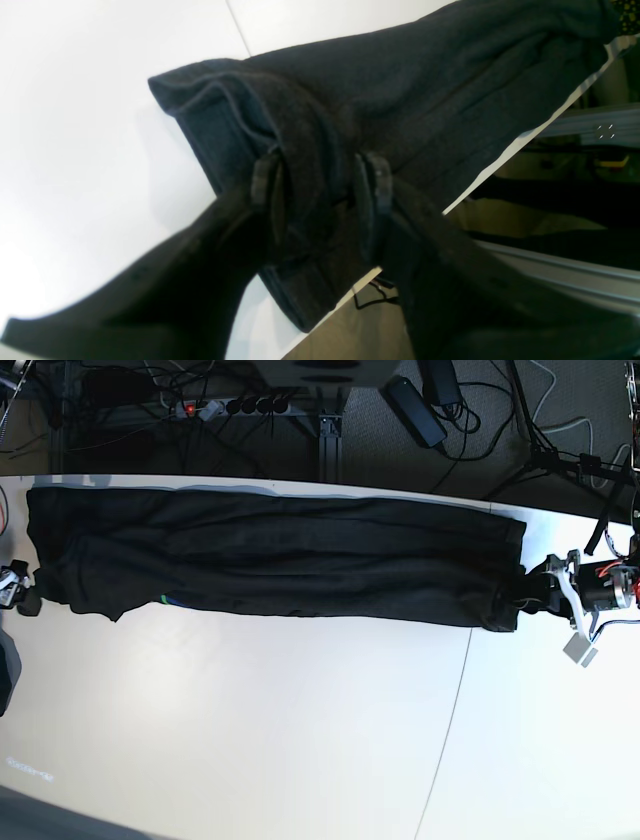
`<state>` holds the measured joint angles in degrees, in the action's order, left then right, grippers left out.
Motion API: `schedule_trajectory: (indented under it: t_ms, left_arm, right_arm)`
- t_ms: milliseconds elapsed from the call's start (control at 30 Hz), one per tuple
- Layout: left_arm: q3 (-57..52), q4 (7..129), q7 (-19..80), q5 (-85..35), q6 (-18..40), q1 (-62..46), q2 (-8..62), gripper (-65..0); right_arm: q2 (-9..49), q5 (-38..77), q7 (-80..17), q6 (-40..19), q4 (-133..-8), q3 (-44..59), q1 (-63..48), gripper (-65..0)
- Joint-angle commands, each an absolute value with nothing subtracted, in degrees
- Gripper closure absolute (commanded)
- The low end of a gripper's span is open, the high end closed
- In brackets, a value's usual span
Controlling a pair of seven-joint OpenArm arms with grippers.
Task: Fold the T-shirt properly
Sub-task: 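Lower the folded hem onto the shirt and open both grippers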
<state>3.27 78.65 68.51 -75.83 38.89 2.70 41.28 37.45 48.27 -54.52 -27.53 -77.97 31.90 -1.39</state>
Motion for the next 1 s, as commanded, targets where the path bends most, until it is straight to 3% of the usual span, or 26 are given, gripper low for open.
schedule_trajectory:
  t_ms: [0, 200, 433, 500, 600, 633, 967]
  left_arm:
    - [2.7, 79.4, 67.3, -76.9, 40.0, 3.7, 42.5, -25.0]
    - [2.7, 79.4, 67.3, -75.7, 40.0, 3.7, 42.6, -25.0]
    - [2.5, 79.4, 67.3, -74.7, 40.0, 3.7, 42.9, -25.0]
    - [2.5, 79.4, 67.2, -74.8, 40.0, 3.6, 42.8, -25.0]
    - [2.5, 79.4, 66.6, -74.8, 40.0, 3.7, 42.8, -25.0]
    - [2.5, 79.4, 66.6, -74.8, 40.0, 3.7, 42.8, -25.0]
    - [2.5, 79.4, 66.6, -74.7, 40.0, 3.7, 42.9, -25.0]
  right_arm:
    - [39.0, 49.0, -53.1, -31.5, -77.3, 30.8, 0.1, -35.6]
    - [38.2, 49.3, -56.5, -31.5, -75.5, 25.9, 0.7, -35.5]
    - [38.1, 56.2, -58.5, -31.6, -82.5, 33.4, -0.8, -34.8]
    - [38.1, 57.3, -59.4, -31.7, -85.7, 35.0, -0.8, -26.2]
    - [38.0, 57.3, -59.4, -31.7, -88.0, 34.9, -0.8, -2.5]
    - [37.8, 57.3, -59.4, -31.7, -87.9, 34.7, -0.8, 0.0]
    - [32.9, 55.8, -59.4, -31.7, -83.2, 34.4, -5.0, 0.0]
